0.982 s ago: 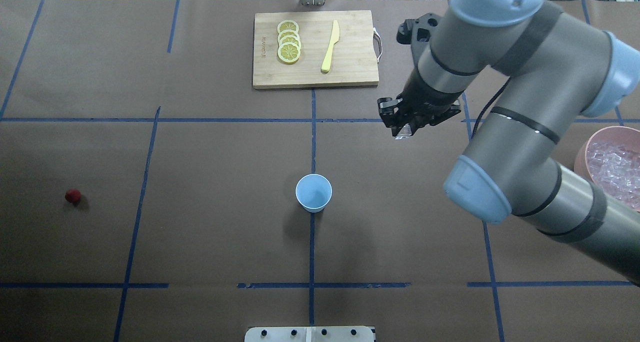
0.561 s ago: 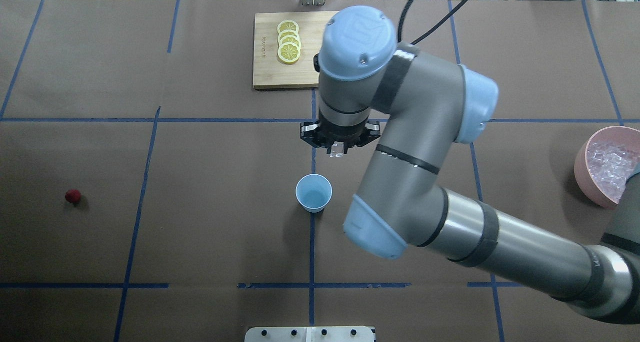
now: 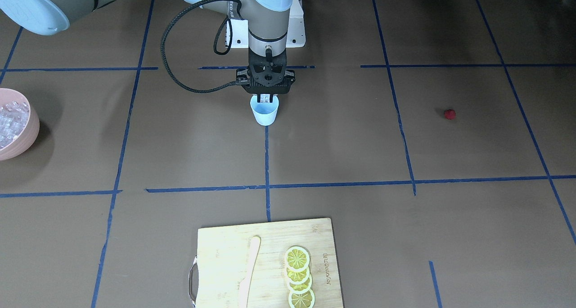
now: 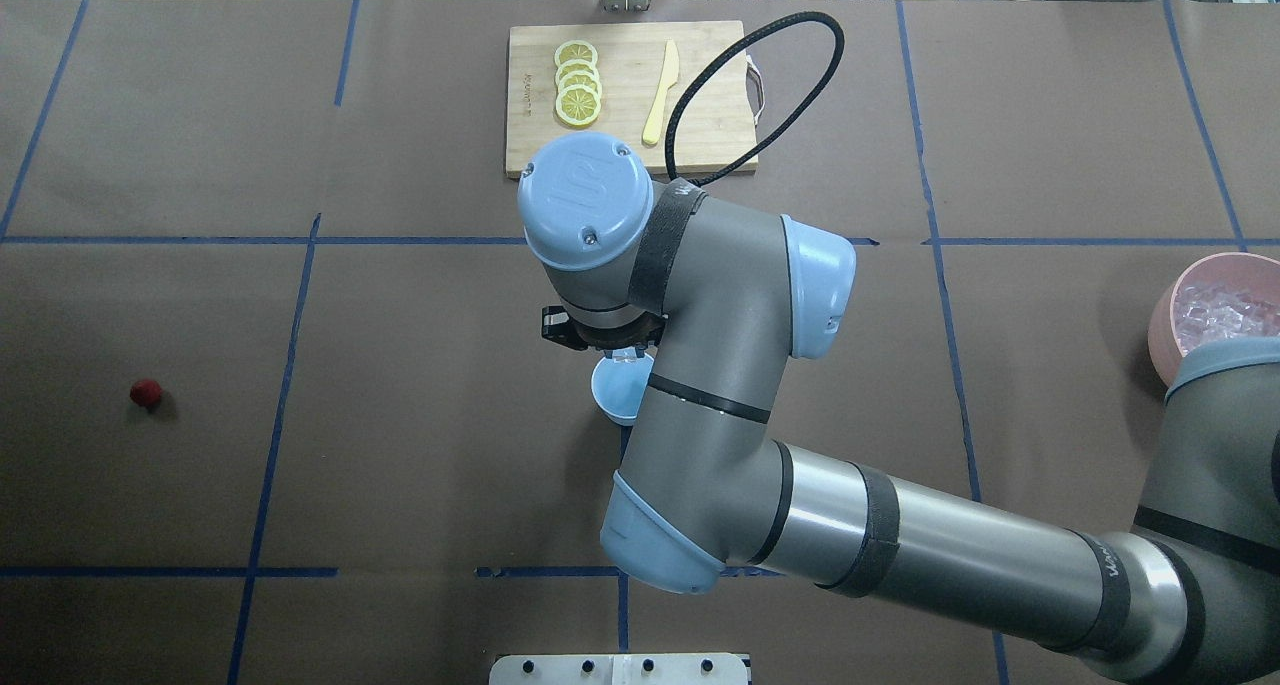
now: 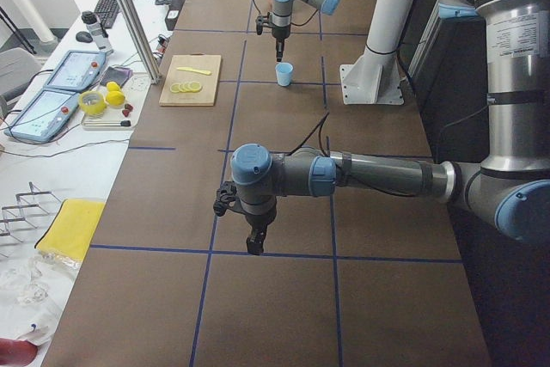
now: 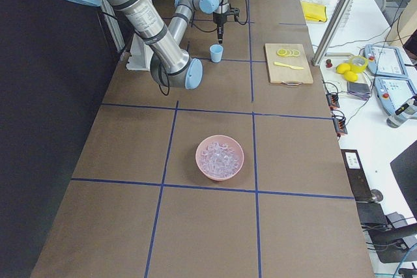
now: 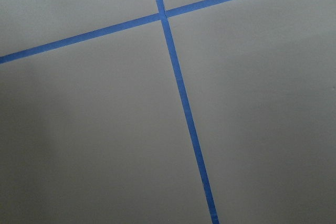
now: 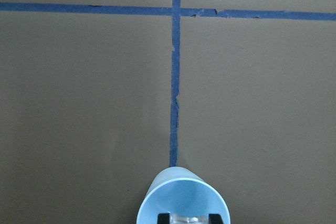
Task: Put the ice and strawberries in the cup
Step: 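Open the right gripper to drop the ice into the blue cup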
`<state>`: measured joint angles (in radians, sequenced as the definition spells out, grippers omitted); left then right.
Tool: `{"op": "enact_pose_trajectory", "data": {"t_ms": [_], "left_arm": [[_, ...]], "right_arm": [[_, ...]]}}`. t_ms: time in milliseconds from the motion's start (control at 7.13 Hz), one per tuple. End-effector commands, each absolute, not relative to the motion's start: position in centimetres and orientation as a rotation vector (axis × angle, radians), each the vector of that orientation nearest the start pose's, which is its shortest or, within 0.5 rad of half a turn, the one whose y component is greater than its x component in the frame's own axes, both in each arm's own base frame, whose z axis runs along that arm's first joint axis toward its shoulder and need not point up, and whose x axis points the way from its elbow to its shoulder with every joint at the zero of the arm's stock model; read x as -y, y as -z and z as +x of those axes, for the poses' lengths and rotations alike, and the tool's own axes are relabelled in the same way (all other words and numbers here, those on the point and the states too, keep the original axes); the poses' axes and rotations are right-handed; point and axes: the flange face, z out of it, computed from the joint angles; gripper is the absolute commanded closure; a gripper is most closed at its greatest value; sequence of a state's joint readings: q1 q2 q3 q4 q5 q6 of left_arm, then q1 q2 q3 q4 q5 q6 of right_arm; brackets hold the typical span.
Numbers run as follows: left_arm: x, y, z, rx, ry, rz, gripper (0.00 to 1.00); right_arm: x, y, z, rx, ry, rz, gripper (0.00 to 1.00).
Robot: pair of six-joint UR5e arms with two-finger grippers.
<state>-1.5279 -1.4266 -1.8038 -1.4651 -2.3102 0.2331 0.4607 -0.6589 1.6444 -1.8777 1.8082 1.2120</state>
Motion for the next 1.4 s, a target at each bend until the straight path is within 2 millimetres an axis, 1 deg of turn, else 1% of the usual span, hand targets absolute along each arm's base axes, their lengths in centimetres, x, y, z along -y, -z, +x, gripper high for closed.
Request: {"op": "enact_pose_trajectory", "data": {"t_ms": [0,140,561,701,842,982,1122,1263], "left_arm": [[43.0,-62.6,-4.7,-0.740,-0.256,0.048,0.00],[43.0,-62.7,-4.7,-0.740,-0.256,0.048,0.00],[43.0,-62.7,-4.7,-0.740,-0.256,0.046,0.00],[43.0,-62.7,-4.7,-0.740,-0.256,0.046,0.00],[43.0,-62.7,-4.7,-0.740,-0.256,0.046,0.00],[43.0,-62.8,-4.7,-0.741,-0.255,0.045,0.00],[43.0,-62.7,-4.7,-0.740,-0.256,0.046,0.00],[43.0,-62.7,-4.7,-0.740,-0.256,0.046,0.00]], "right_arm": [[39.6,-11.2,-57.9,0.694,-0.007,0.082,0.86],[38.6,-11.7,-58.8,0.681,0.006,0.089,0.01],[38.5,-11.9,-58.6,0.679,0.006,0.098,0.01],[39.0,-11.5,-57.8,0.690,0.008,0.109,0.01],[41.2,-11.3,-55.6,0.703,-0.018,0.107,0.01],[44.1,-13.3,-51.9,0.707,0.001,0.101,0.00],[46.6,-16.0,-46.3,0.714,0.099,0.143,0.00],[49.7,-19.6,-41.2,0.719,0.164,0.125,0.00]]}}
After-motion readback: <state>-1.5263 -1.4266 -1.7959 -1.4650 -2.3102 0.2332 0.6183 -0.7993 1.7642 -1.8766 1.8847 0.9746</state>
